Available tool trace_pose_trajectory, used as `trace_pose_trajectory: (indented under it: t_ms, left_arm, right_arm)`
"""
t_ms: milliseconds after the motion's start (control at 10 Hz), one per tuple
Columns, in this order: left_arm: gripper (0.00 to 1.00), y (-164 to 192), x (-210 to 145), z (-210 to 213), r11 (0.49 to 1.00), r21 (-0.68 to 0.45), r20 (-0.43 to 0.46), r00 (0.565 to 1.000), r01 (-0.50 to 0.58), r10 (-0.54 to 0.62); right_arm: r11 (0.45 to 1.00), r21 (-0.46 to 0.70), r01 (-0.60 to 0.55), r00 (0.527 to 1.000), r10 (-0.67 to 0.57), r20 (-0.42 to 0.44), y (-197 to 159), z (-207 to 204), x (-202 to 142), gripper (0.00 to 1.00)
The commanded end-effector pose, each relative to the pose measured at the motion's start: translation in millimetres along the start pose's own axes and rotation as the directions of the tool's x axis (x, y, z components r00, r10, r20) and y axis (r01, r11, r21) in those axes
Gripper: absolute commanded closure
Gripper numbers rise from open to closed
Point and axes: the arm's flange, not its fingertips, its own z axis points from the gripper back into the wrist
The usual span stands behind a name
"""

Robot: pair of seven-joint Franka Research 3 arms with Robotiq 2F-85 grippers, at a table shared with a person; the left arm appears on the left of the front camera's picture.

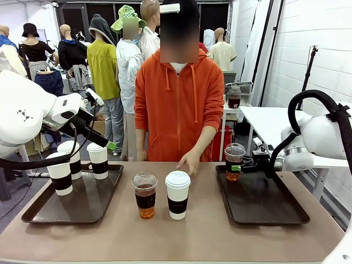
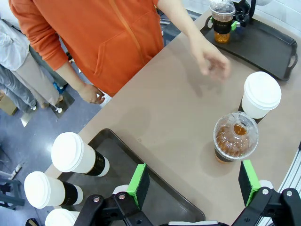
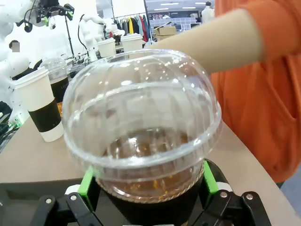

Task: Distribute the coffee onto the tray.
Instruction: Pick up one iced Americano and place it on the right Handle tray.

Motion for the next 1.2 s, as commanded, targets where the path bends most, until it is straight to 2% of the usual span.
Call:
trace_pose_trajectory:
  t_ms: [0,600,1100]
  left_arm:
    - [0.00,1,-3,-1,1.000,-0.015,0.008,1.000,-0.002,0.003]
    - [0.00,1,-3,-1,1.000,-0.015,0.008,1.000,-0.002,0.003]
    - [0.00,1,-3,-1,1.000,-0.015,0.008,1.000,-0.002,0.003]
  right_arm:
    - [0.999,-0.029,0.034,0.999,-0.034,0.021,21,10,3,0.00]
    - [0.992,-0.112,0.054,0.998,-0.050,0.041,64,43,-6,0.00]
    - [0.982,-0.176,0.068,0.995,-0.055,0.079,85,67,-19,0.00]
